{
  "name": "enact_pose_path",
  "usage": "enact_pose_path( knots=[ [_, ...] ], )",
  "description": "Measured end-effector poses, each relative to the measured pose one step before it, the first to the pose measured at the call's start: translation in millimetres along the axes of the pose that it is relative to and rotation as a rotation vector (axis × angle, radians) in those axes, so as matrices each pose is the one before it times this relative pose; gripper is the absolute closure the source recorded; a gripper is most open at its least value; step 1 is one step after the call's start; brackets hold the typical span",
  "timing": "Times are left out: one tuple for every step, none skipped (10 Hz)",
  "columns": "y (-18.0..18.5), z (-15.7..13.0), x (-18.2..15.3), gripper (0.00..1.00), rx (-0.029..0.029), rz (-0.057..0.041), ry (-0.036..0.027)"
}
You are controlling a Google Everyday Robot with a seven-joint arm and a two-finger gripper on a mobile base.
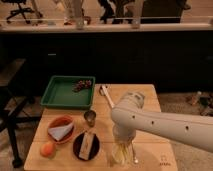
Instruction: Place banana in paper cup
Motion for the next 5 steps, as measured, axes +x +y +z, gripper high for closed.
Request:
enact_pose_path(
  knots=[
    [-0.13, -0.01, 0.03, 0.96, 0.00007, -0.00021, 0.00000],
    [-0.08, -0.03, 0.03, 0.96, 0.00009, -0.00007, 0.00006],
    [0.05, -0.01, 0.02, 0.97, 0.00003, 0.00017, 0.00004],
    [-0.02, 0.02, 0.00, 1.00, 0.00001, -0.00003, -0.00004],
    [0.38, 0.14, 0.09, 0.98, -0.00037, 0.00069, -0.00010]
  ],
)
